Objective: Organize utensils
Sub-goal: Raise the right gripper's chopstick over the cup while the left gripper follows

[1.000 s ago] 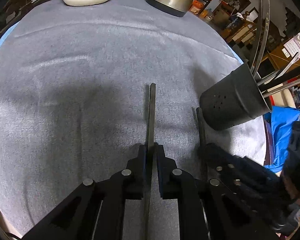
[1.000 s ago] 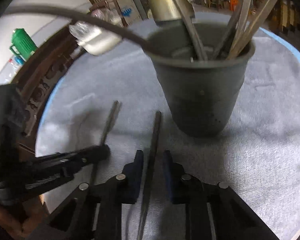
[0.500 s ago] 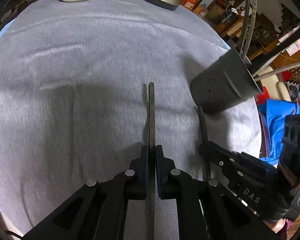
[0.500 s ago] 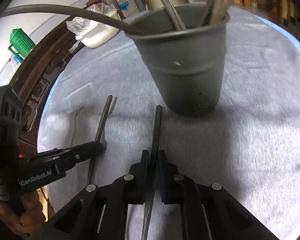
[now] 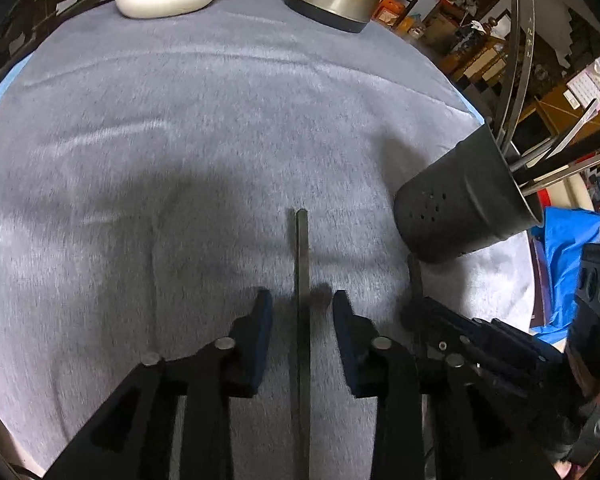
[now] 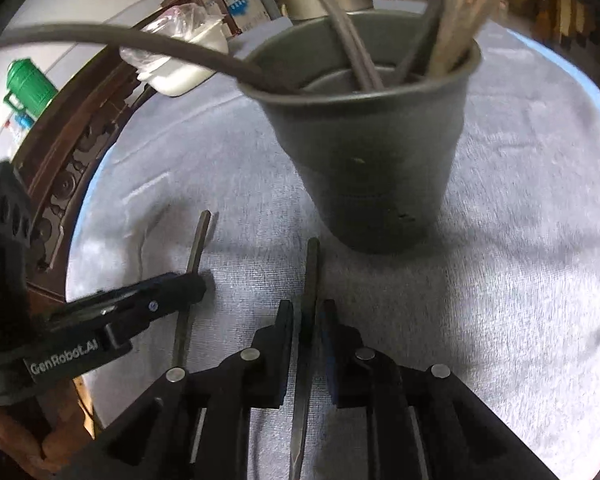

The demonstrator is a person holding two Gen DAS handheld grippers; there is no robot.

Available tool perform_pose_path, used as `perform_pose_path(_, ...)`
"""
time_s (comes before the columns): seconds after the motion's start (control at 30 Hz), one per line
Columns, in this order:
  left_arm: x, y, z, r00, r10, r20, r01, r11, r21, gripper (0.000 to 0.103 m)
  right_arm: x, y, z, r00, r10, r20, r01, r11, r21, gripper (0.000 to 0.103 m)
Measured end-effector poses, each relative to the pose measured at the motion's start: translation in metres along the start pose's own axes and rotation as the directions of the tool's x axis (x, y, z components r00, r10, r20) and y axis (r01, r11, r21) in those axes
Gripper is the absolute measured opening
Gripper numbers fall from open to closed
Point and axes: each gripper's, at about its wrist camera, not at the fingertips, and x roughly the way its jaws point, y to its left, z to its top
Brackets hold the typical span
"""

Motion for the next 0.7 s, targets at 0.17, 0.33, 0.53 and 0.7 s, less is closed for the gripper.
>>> perform_pose_path(0.17,0.007,0.0,0.007,1.0,0.005,0.009,-0.005,1.0,0.011,0.006,-0.001,0.0,0.001,1.0,-0.009,0.004,0.009,1.0,-0.026,0.008)
perform_pose_path(0.33,-0.002,0.002,0.005,0.999,-0.013,0.04,0.013,1.0,0.006,0.006,-0.011,-0.008,-0.002,0.998,0.064,0.028,-0.064,0.998,0.014,0.007)
perform_pose_path(0.53,-0.035,-0.004,0.003,0.992,-0.03,0.126,0.028,0.999,0.019,0.006,-0.043,-0.004,-0.004,0.983,0.136,0.123,-0.132,0.99,-0.041,0.007)
perform_pose_path(0.7,-0.077,-0.006,-0.002,0.971,-0.035,0.237,0.029,0.999,0.03,0.006,-0.074,0.003,-0.009,0.957,0.201,0.208,-0.183,0.978,-0.105,0.007)
